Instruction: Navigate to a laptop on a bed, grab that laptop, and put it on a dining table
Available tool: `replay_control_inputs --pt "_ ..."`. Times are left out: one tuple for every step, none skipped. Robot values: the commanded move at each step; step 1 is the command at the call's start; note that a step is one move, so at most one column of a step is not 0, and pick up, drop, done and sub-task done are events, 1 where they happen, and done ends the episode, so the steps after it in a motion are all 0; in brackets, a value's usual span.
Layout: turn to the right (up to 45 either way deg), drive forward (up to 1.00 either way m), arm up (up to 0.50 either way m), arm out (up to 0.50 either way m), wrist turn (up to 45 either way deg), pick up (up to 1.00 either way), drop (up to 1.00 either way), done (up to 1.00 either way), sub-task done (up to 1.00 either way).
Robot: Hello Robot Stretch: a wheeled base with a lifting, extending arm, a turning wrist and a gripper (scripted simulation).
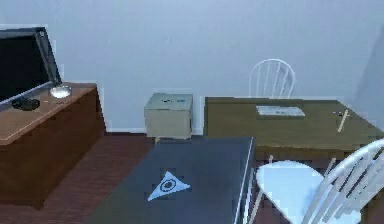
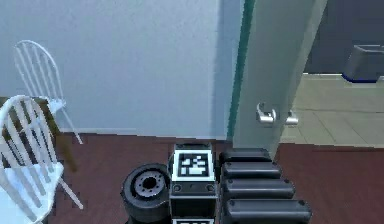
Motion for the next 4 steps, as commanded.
replay_control_inputs --pt "0.0 0.40 0.00 0.00 0.0 0.00 0.00 0.00 0.00" --pt "45.0 0.00 0.00 0.00 0.0 0.00 0.00 0.00 0.00" --pt "45.0 0.00 0.00 0.00 0.0 0.00 0.00 0.00 0.00" --pt "42.0 0.00 0.00 0.00 0.0 0.00 0.00 0.00 0.00"
